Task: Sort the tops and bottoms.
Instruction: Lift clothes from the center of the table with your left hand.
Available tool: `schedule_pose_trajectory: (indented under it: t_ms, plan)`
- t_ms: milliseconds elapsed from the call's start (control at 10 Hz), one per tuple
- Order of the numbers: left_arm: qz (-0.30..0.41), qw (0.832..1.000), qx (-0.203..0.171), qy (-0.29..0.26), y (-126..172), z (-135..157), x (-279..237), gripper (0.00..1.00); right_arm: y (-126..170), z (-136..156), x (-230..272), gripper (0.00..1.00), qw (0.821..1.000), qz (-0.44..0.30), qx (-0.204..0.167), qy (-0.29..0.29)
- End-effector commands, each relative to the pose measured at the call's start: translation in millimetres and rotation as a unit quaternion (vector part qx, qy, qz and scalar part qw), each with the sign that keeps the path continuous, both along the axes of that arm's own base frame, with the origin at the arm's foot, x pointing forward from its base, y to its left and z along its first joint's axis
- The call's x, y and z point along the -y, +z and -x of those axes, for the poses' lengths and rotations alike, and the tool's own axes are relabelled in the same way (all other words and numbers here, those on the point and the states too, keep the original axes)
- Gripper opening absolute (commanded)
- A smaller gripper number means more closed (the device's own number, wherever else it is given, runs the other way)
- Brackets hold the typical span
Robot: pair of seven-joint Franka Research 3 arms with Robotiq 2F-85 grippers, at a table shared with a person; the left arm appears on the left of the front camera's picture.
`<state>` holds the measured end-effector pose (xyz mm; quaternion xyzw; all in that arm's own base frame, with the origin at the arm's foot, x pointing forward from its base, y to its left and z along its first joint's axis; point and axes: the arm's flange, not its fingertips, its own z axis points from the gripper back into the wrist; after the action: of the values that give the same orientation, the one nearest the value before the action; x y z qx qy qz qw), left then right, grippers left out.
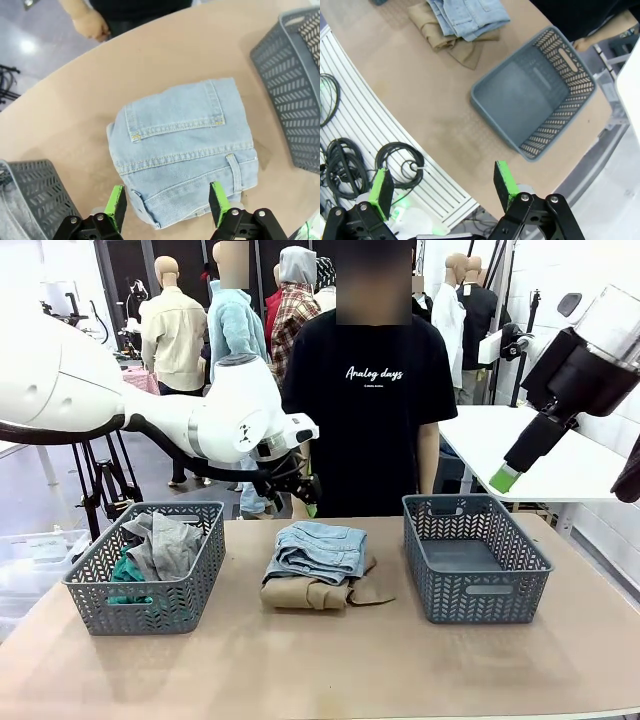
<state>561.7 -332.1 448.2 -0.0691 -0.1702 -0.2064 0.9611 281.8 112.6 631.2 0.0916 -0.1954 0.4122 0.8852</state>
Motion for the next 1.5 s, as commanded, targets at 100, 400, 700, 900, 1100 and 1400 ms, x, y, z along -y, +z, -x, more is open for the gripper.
schedule_pose_trajectory:
  t_ms: [100, 400, 700, 900, 1100, 1400]
  plan:
    - [0.019, 0.996, -0.037, 0.084, -13, -5, -4, 0.86, 3, -1, -1, 1.00, 1.000, 0.009, -0.006, 0.000]
    - [0.050, 0.990, -0.068, 0.109, -35, -22, -19, 0.86, 3, -1, -1, 1.00, 1.000, 0.009, -0.006, 0.000]
    - [0.037, 0.987, -0.108, 0.110, -53, -29, -17, 0.86, 3, -1, -1, 1.00, 1.000, 0.009, -0.006, 0.000]
    - [0.028, 0.984, -0.136, 0.115, -62, -30, -7, 0.86, 3, -1, -1, 1.00, 1.000, 0.009, -0.006, 0.000]
    - [0.035, 0.981, -0.153, 0.115, -69, -34, -2, 0.86, 3, -1, -1, 1.00, 1.000, 0.009, -0.006, 0.000]
    - [0.010, 0.974, -0.186, 0.130, -78, -36, -3, 0.71, 3, -1, -1, 1.00, 1.000, 0.009, -0.006, 0.000]
